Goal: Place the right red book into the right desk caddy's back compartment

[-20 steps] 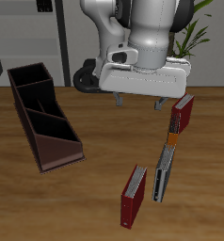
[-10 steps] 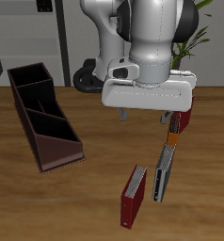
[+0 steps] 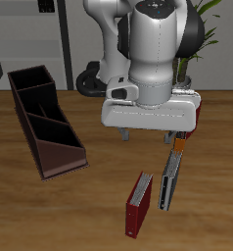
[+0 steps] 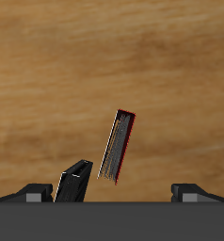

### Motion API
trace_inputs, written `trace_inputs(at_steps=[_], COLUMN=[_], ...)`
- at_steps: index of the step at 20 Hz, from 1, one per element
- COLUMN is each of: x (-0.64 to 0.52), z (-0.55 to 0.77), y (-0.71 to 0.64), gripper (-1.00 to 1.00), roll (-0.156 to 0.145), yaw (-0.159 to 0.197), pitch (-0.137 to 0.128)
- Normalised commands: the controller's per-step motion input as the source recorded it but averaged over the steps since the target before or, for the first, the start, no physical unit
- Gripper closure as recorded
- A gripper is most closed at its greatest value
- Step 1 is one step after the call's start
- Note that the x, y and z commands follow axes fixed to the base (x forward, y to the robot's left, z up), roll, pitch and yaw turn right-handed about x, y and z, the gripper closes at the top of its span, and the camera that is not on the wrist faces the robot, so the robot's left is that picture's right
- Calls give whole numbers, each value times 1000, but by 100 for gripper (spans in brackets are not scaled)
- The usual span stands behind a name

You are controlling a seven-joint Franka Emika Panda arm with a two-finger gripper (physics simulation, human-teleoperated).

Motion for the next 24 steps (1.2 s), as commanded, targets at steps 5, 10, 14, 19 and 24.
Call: trace_inputs(at_steps=[5, 10, 14, 19, 24], x=[9, 17, 81, 82, 89], z=[-101, -160, -131, -171, -158], y=[-62, -165, -160, -41, -31], gripper=[-100, -100, -100, -100, -100], roll=[5, -24, -26, -11, -10], yaw=[21, -18, -23, 3, -28], pitch=[-9, -6, -10, -14, -33])
